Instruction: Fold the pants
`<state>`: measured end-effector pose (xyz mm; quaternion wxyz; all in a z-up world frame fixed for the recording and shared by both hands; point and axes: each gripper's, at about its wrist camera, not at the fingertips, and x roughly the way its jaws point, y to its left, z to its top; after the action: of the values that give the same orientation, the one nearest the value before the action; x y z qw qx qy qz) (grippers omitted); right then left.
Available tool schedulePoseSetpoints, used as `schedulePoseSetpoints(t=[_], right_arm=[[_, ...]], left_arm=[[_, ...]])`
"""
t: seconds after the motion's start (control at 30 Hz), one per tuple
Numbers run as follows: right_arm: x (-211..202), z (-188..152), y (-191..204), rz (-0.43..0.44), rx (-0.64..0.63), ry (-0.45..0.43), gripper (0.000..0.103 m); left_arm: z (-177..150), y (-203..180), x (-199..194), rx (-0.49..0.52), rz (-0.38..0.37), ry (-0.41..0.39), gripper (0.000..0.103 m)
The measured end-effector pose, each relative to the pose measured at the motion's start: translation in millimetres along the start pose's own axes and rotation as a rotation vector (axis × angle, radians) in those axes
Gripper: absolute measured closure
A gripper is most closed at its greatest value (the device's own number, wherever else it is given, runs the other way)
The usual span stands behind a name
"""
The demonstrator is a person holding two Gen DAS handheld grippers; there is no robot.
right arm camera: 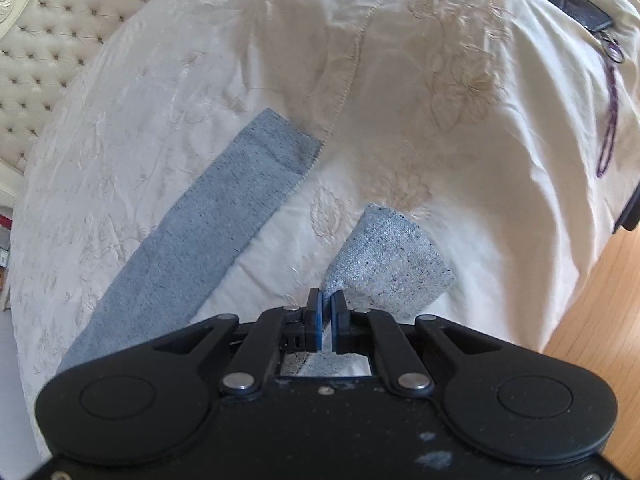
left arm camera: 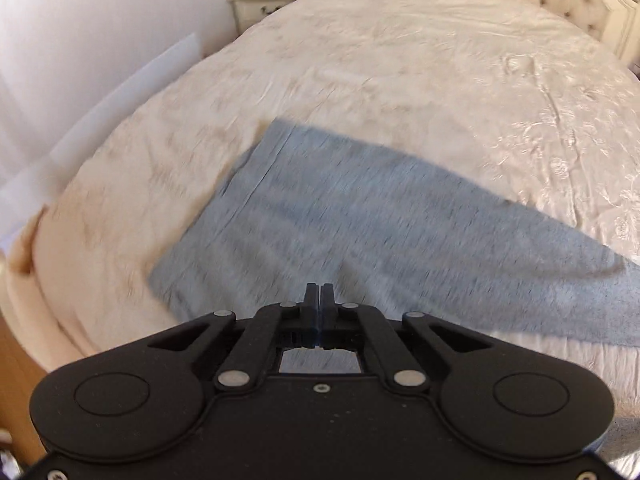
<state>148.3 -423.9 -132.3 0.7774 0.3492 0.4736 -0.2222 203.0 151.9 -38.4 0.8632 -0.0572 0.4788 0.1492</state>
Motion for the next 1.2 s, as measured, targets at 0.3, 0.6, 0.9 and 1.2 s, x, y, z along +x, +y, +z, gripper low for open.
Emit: schedulePoseSetpoints(t=[0.3, 0.6, 0.9, 1.2], right_arm=[[13, 8, 15, -0.023, 0.015, -0.034, 0.098], [7, -12, 13, -0.118, -0.029, -0.035, 0.098], [7, -21, 26, -0.122, -0.063, -0.044, 0.098], [5, -22, 19, -0.131, -0.028, -0.05, 0.098]], left_arm=[[-35, 3, 36, -0.015, -0.151, 0.191, 0.088], [-89, 24, 55, 0.01, -0.14, 0.318, 0.061], [-100, 26, 81, -0.084, -0.13, 0.385, 0.052], [-100, 24, 114, -0.155, -0.139, 0.424, 0.052]])
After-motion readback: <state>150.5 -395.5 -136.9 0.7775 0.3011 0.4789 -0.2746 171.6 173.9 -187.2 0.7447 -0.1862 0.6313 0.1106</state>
